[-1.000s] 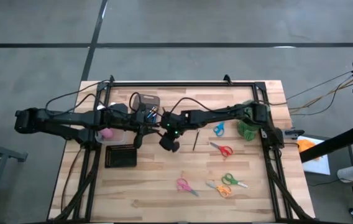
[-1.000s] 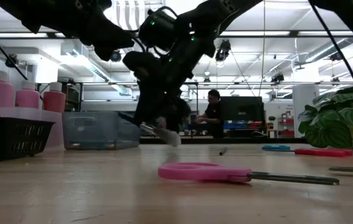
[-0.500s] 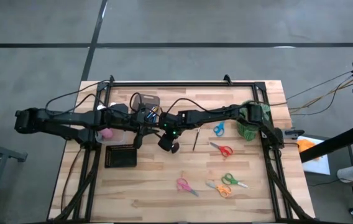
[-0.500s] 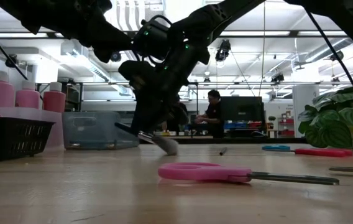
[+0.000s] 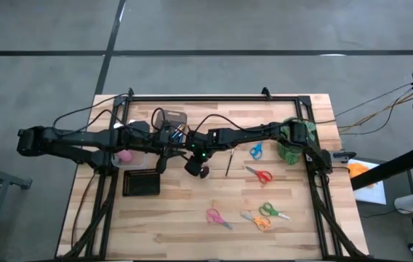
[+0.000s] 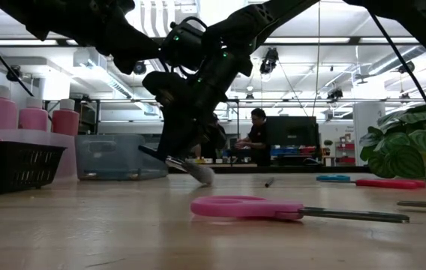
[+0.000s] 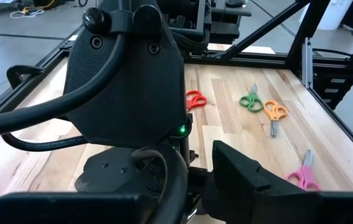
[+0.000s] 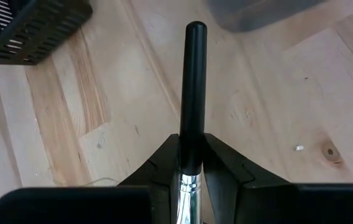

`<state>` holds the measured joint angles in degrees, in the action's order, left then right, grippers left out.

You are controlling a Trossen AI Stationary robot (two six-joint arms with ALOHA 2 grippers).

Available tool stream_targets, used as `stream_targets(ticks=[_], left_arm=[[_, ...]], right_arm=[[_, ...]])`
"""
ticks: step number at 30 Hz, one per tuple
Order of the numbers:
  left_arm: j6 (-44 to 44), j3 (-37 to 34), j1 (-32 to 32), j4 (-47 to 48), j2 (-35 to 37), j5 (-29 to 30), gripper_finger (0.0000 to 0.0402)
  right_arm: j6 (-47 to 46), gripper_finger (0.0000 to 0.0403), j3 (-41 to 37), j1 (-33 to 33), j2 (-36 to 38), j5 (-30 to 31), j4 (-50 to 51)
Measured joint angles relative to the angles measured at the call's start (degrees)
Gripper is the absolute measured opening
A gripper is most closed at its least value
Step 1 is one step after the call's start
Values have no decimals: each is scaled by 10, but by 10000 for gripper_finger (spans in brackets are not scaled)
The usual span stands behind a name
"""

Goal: Pick & Place Paint Supplies
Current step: Put the black brush into the black bin

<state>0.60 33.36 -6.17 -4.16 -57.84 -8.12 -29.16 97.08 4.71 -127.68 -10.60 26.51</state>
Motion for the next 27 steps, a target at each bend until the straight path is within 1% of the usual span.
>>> stream_targets(ticks=[13, 16, 19, 27], left_arm=[[-1, 0, 0, 0, 0, 0, 97], [-2, 0, 0, 0, 0, 0, 97], [-2, 1, 0, 6, 0, 0, 97], [-2, 2, 0, 35, 0, 0, 97]], right_arm=[[-4, 53, 0, 0, 0, 1, -1], [-4, 58, 0, 0, 1, 1, -2], [-4, 78, 0, 0, 1, 1, -2], [-6, 150, 0, -1, 1, 1, -2]])
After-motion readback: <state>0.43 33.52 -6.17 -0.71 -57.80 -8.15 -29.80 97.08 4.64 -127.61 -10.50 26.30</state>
